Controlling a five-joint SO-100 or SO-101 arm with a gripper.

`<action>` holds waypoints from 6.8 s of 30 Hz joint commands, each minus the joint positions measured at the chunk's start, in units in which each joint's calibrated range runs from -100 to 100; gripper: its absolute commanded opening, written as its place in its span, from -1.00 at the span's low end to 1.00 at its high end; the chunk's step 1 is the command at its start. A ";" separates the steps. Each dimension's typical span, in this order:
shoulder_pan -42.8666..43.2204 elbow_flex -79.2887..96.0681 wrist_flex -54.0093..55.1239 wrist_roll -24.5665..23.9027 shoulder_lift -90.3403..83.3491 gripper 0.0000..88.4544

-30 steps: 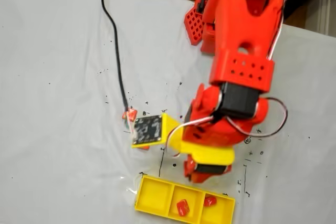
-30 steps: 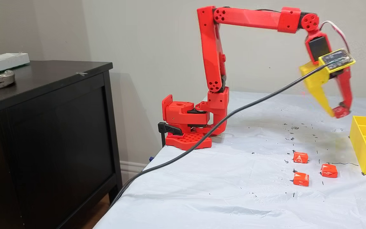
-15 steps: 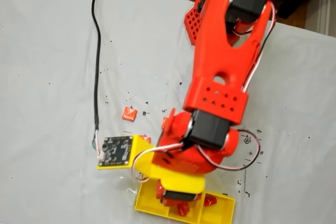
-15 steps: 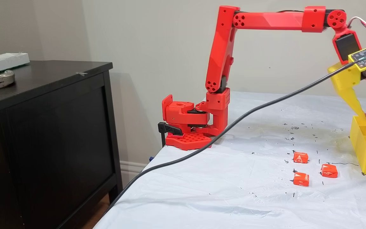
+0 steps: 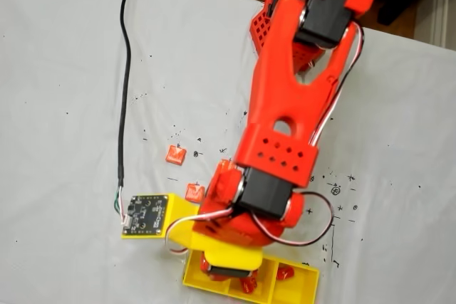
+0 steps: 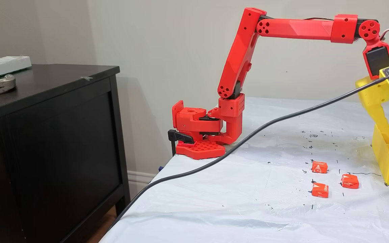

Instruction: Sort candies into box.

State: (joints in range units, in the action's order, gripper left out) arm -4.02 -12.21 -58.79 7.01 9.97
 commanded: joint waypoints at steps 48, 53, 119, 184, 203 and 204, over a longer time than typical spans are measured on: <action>-1.77 5.97 -5.43 3.91 -16.42 -1.00; -5.22 14.26 -12.31 5.47 -25.24 -1.00; -4.04 52.40 11.92 8.55 -23.88 -0.34; 17.16 42.84 39.43 -6.30 -34.48 -1.00; 19.78 37.93 47.53 -6.25 -19.81 -1.00; 19.78 37.74 47.86 -6.20 -19.55 -1.00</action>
State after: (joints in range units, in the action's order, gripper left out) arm 14.43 32.52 -13.34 0.61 -9.21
